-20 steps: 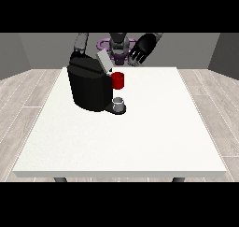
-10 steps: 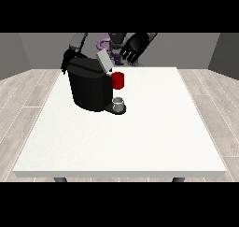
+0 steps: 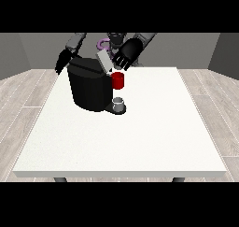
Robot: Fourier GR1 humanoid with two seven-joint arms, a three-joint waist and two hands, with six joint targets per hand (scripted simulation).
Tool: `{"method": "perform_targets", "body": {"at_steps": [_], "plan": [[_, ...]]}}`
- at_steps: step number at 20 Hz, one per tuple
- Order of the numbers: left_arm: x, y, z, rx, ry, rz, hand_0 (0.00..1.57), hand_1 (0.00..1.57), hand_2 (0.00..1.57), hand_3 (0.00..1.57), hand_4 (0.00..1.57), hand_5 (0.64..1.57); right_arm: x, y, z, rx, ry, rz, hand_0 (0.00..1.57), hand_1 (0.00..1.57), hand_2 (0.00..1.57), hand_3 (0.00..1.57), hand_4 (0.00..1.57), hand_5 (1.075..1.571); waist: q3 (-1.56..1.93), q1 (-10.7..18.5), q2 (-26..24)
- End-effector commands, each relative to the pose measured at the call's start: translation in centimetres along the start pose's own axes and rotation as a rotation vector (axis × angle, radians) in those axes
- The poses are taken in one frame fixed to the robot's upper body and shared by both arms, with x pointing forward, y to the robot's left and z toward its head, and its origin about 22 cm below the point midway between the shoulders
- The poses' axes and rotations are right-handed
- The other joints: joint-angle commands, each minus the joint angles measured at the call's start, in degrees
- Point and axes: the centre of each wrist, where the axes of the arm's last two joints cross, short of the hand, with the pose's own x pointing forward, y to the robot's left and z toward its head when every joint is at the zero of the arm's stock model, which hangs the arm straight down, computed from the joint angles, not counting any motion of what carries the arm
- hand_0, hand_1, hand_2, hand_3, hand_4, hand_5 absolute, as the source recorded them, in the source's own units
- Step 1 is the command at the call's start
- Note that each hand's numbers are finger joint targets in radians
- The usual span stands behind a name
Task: Insert the coffee pod into the coffee machine and close the lid
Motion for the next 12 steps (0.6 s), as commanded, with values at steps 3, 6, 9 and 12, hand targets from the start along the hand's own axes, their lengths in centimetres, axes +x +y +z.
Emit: {"method": "perform_targets", "body": {"at_steps": [3,6,9,12], "plan": [[0.1,-1.6,-0.5,0.015,-0.024,-0.006,1.19,1.19,1.26,1.23,0.47,1.571,-0.8,-1.7,0.0,-0.06,-0.006,-0.013,0.0,0.0,0.0,0.0,0.12,1.571,0.01,0.53,2.42],[-0.7,0.4,0.1,0.012,-0.012,0.0,1.26,1.26,1.29,1.23,0.43,1.571,-0.2,-1.2,-0.2,-0.032,0.004,0.024,0.0,0.0,0.0,0.0,0.0,1.571,0.0,0.84,2.94],[1.6,-2.1,-1.3,-0.018,-0.035,-0.012,1.24,1.24,1.28,1.23,0.42,1.571,1.6,-1.6,-1.8,-0.055,0.002,0.016,0.0,0.0,0.0,0.0,0.16,1.571,0.0,0.97,2.47],[1.1,-2.9,-1.3,-0.048,-0.048,-0.013,1.19,1.19,1.23,1.2,0.44,1.571,-0.5,-1.0,-0.8,-0.059,0.037,0.01,0.0,0.0,0.0,0.0,0.15,1.571,0.0,2.94,1.42]]}}
